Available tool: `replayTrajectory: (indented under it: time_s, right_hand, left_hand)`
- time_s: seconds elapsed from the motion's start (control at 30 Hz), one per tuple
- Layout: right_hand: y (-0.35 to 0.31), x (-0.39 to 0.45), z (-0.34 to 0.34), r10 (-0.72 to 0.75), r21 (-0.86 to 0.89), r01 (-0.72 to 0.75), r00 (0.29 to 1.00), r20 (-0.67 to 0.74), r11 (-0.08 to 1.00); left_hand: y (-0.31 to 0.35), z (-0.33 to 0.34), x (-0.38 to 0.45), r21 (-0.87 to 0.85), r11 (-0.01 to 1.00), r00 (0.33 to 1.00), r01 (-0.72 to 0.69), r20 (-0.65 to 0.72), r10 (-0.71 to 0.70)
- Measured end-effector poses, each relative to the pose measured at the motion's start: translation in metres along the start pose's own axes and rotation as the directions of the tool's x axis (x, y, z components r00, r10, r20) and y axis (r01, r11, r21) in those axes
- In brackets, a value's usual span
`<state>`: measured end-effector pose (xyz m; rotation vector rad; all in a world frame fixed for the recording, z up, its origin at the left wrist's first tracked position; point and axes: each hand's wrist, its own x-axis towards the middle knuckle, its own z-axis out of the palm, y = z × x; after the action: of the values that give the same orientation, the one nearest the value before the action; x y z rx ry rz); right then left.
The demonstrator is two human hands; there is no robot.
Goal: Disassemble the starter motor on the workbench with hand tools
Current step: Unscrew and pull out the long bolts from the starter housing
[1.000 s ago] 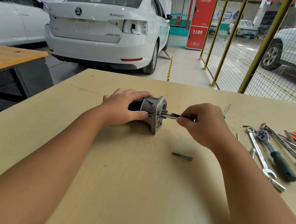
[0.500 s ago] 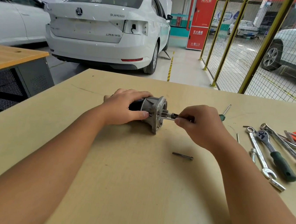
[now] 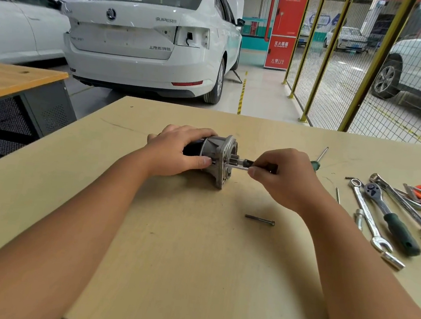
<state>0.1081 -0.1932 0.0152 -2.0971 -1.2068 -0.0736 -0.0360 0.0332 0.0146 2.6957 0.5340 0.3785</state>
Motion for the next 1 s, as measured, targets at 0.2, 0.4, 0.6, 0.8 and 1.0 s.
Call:
replayTrajectory:
  time_s: [0.2, 0.4, 0.6, 0.8, 1.0]
  right_hand:
    - [-0.002, 0.000, 0.005, 0.002, -0.005, -0.002, 1.000, 0.023, 1.000]
    - [0.003, 0.001, -0.001, 0.020, 0.018, -0.020, 1.000, 0.002, 1.000]
    - [0.002, 0.000, 0.000, 0.014, 0.035, -0.015, 1.000, 0.010, 0.999]
    - [-0.002, -0.001, 0.001, 0.012, -0.004, -0.012, 1.000, 0.021, 1.000]
    - [-0.009, 0.004, -0.001, 0.004, -0.207, 0.011, 0.997, 0.072, 0.978]
  left_hand:
    - [-0.001, 0.001, 0.000, 0.004, 1.000, 1.000, -0.004, -0.008, 0.004]
    - [-0.001, 0.000, 0.000, 0.009, 1.000, 1.000, 0.007, -0.007, -0.007]
    - [-0.001, 0.000, 0.001, 0.010, 1.000, 1.000, 0.008, -0.009, -0.008]
    - [-0.002, 0.001, 0.001, 0.012, 1.000, 1.000, 0.012, -0.010, -0.012]
    - [-0.002, 0.002, 0.002, 0.012, 1.000, 1.000, 0.010, -0.009, -0.010]
